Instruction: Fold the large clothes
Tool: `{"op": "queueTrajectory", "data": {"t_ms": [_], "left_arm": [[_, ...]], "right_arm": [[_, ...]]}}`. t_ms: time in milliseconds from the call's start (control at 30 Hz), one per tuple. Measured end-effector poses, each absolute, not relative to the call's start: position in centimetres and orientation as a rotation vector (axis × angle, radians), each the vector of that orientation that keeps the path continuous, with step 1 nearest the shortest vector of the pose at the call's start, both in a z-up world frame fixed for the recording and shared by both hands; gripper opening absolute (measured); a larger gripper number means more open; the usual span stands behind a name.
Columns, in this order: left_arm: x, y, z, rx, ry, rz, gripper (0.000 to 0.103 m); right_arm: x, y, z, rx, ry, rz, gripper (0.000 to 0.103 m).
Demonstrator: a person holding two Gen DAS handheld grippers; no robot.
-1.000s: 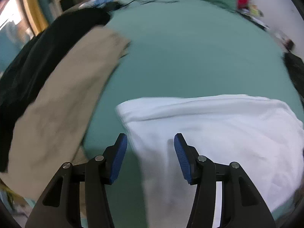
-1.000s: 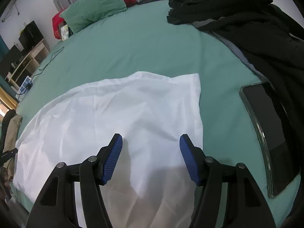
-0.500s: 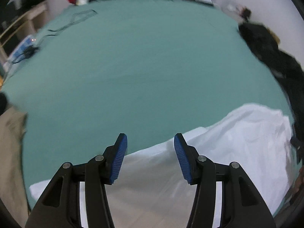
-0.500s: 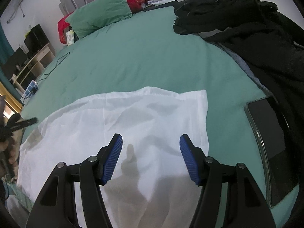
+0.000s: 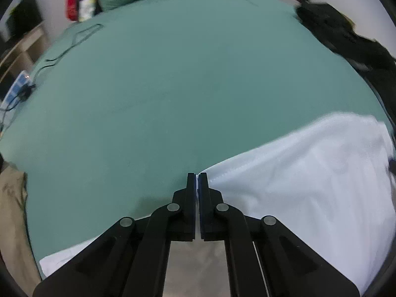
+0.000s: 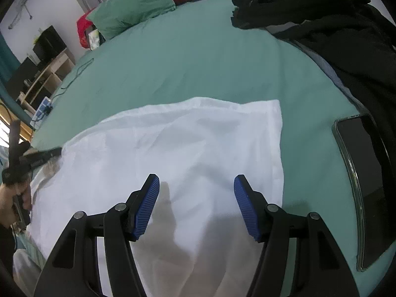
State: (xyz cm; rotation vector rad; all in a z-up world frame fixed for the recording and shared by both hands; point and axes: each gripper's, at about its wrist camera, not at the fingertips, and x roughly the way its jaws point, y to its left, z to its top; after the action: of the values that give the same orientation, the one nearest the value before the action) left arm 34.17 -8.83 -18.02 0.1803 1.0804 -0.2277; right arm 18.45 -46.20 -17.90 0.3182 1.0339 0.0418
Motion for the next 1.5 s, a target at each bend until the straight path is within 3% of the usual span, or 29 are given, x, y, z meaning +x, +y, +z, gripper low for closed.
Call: {"op": "queueTrajectory", "data": {"t_ms": [133, 167, 200, 267, 433, 500, 733, 800, 867, 967, 1000, 1033, 1067, 1267, 1500], "left_arm": [[36.1, -7.4, -18.2, 0.073, 1.11, -0.157, 0.004], [36.5, -6.9, -18.2, 0.036, 1.13, -0.151, 0.01], [35.3, -6.9, -18.0, 0.017, 1.135, -0.146, 0.025], [33.5, -5.5, -16.4, 0.012, 1.088, -0.125, 0.039], [28.1, -0.7, -13.4, -0.034, 1.036, -0.047, 0.042], [24.5, 2.2, -12.7, -0.073, 1.012, 0.027, 0.048], [14.9, 8.2, -14.4, -0.226, 1.041, 0.121, 0.053], [13.8, 8.5, -15.8, -0.246, 1.068, 0.112, 0.053], [13.7, 8.3, -17.6, -0.237, 1.131, 0.098, 0.053], [12.7, 8.1, -18.0, -0.211, 1.066, 0.089, 0.053], [12.6, 8.2, -18.1, -0.218, 1.06, 0.082, 0.048], [12.4, 8.4, -18.0, -0.238, 1.057, 0.07, 0.036], [12.4, 8.6, -18.1, -0.256, 1.064, 0.054, 0.005], [10.4, 9.3, -17.1, -0.331, 1.067, 0.029, 0.005], [8.6, 9.6, -18.6, -0.352, 1.127, 0.044, 0.009]], "right_arm": [[18.5, -46.3, -18.3, 0.289, 1.049, 0.017, 0.063], [18.5, -46.3, -18.4, 0.288, 1.047, 0.011, 0.063], [18.4, -46.5, -18.2, 0.294, 1.041, 0.005, 0.063], [18.0, -47.0, -17.7, 0.307, 1.017, -0.011, 0.063], [15.0, -49.0, -15.5, 0.355, 0.925, -0.065, 0.063], [13.5, -50.2, -15.0, 0.417, 0.881, -0.06, 0.063], [10.0, -50.6, -17.2, 0.587, 0.927, -0.029, 0.06], [9.4, -50.5, -18.4, 0.684, 0.942, 0.011, 0.043], [9.4, -50.2, -19.1, 0.716, 0.953, 0.028, 0.032], [9.5, -49.9, -19.6, 0.728, 0.973, 0.069, 0.007], [9.4, -49.8, -19.8, 0.737, 0.98, 0.082, 0.004], [9.3, -49.7, -19.8, 0.738, 0.976, 0.083, 0.004], [9.1, -49.8, -19.5, 0.721, 0.964, 0.068, 0.004], [7.8, -51.0, -17.3, 0.675, 0.904, -0.009, 0.003], [6.8, -50.4, -18.3, 0.609, 0.983, -0.048, 0.004]]}}
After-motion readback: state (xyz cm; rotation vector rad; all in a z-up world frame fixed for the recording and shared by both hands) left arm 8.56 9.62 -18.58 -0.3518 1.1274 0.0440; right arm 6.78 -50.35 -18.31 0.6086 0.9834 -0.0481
